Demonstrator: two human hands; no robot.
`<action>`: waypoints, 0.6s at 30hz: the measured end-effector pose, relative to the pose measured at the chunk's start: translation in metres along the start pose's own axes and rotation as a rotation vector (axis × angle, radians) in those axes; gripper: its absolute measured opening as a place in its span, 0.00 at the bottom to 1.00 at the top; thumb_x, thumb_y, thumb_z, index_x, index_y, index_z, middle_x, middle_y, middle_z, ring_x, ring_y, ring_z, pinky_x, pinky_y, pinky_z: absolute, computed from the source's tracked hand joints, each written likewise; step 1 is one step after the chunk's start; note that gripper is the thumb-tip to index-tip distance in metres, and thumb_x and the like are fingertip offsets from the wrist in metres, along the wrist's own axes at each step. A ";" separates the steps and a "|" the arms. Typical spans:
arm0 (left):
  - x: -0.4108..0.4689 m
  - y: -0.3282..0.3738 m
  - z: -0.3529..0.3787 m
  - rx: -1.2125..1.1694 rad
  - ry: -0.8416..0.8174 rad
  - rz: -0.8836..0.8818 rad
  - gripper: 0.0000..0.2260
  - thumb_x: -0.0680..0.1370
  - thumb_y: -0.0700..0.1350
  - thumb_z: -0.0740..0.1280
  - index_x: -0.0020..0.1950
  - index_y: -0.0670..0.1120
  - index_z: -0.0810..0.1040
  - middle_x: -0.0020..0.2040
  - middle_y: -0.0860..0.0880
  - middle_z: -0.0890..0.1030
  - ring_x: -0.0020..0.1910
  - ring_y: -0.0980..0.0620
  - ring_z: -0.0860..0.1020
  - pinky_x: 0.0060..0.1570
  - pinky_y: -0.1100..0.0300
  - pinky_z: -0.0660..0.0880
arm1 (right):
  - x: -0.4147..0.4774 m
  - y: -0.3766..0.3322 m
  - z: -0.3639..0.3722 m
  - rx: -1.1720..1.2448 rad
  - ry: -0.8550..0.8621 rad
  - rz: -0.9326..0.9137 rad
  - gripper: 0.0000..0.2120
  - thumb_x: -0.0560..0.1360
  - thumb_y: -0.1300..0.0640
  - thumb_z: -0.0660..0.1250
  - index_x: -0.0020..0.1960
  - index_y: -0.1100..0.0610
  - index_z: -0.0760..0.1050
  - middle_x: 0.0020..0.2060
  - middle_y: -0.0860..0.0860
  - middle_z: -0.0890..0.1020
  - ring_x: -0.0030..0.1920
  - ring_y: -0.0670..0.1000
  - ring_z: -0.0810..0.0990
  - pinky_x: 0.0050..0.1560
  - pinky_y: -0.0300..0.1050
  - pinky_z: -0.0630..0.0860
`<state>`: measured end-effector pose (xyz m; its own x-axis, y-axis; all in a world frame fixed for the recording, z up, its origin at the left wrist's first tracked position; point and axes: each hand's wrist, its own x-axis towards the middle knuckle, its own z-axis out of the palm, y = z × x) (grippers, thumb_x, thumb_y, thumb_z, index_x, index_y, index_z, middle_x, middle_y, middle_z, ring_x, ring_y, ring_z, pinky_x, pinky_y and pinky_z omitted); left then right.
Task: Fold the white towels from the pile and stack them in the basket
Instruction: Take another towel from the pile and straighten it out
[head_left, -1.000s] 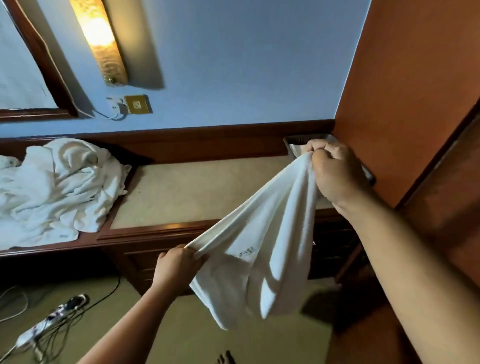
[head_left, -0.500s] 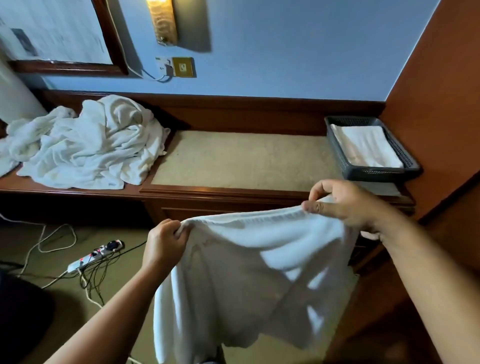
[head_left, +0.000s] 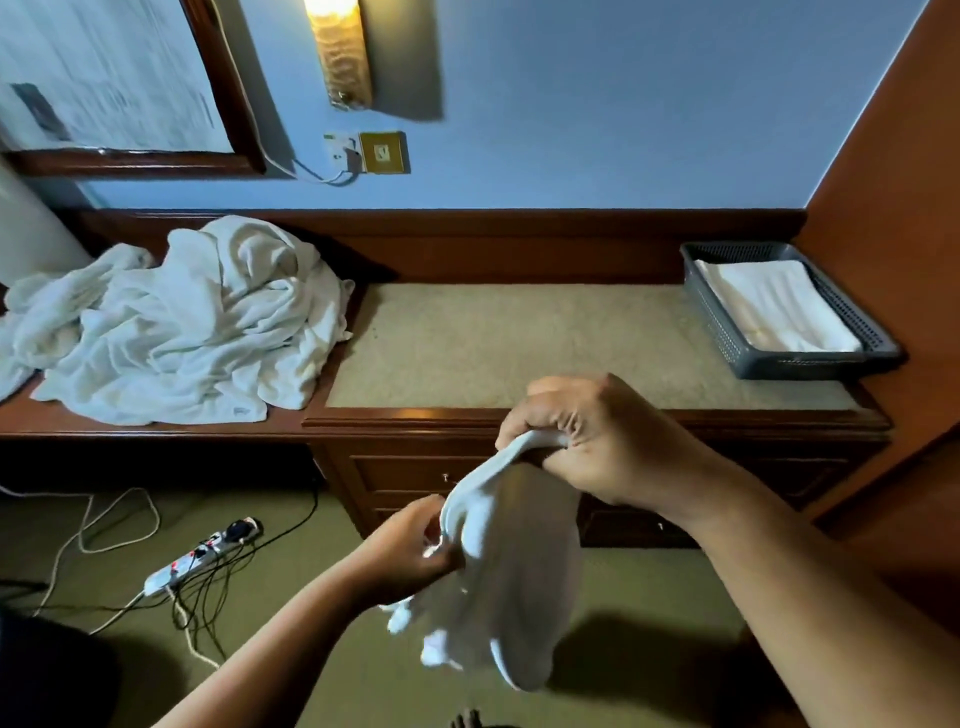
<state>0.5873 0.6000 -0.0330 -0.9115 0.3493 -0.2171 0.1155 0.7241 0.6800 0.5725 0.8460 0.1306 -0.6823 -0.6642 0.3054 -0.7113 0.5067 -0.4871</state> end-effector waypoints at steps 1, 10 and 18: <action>0.003 0.009 0.003 -0.037 0.012 0.070 0.14 0.73 0.54 0.72 0.56 0.51 0.77 0.52 0.56 0.81 0.51 0.60 0.79 0.51 0.58 0.77 | 0.004 -0.005 0.006 -0.024 -0.030 -0.034 0.14 0.69 0.69 0.71 0.48 0.53 0.84 0.39 0.39 0.76 0.40 0.40 0.77 0.40 0.29 0.68; 0.024 0.038 -0.002 -0.203 0.150 0.220 0.04 0.81 0.50 0.68 0.51 0.50 0.79 0.44 0.54 0.83 0.44 0.56 0.81 0.44 0.53 0.78 | -0.005 0.057 0.023 -0.171 0.333 0.235 0.17 0.70 0.66 0.74 0.55 0.52 0.82 0.44 0.43 0.74 0.41 0.44 0.75 0.41 0.37 0.71; 0.062 0.106 0.002 -0.606 0.401 -0.031 0.07 0.80 0.46 0.69 0.55 0.49 0.74 0.37 0.50 0.84 0.36 0.50 0.82 0.44 0.42 0.80 | -0.049 0.052 0.084 -0.023 0.760 0.544 0.16 0.74 0.58 0.74 0.60 0.56 0.75 0.50 0.47 0.73 0.52 0.46 0.77 0.54 0.42 0.76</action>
<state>0.5433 0.7000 0.0246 -0.9988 0.0050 -0.0483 -0.0458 0.2331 0.9714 0.5832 0.8585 0.0213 -0.8441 0.2010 0.4972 -0.2594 0.6585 -0.7065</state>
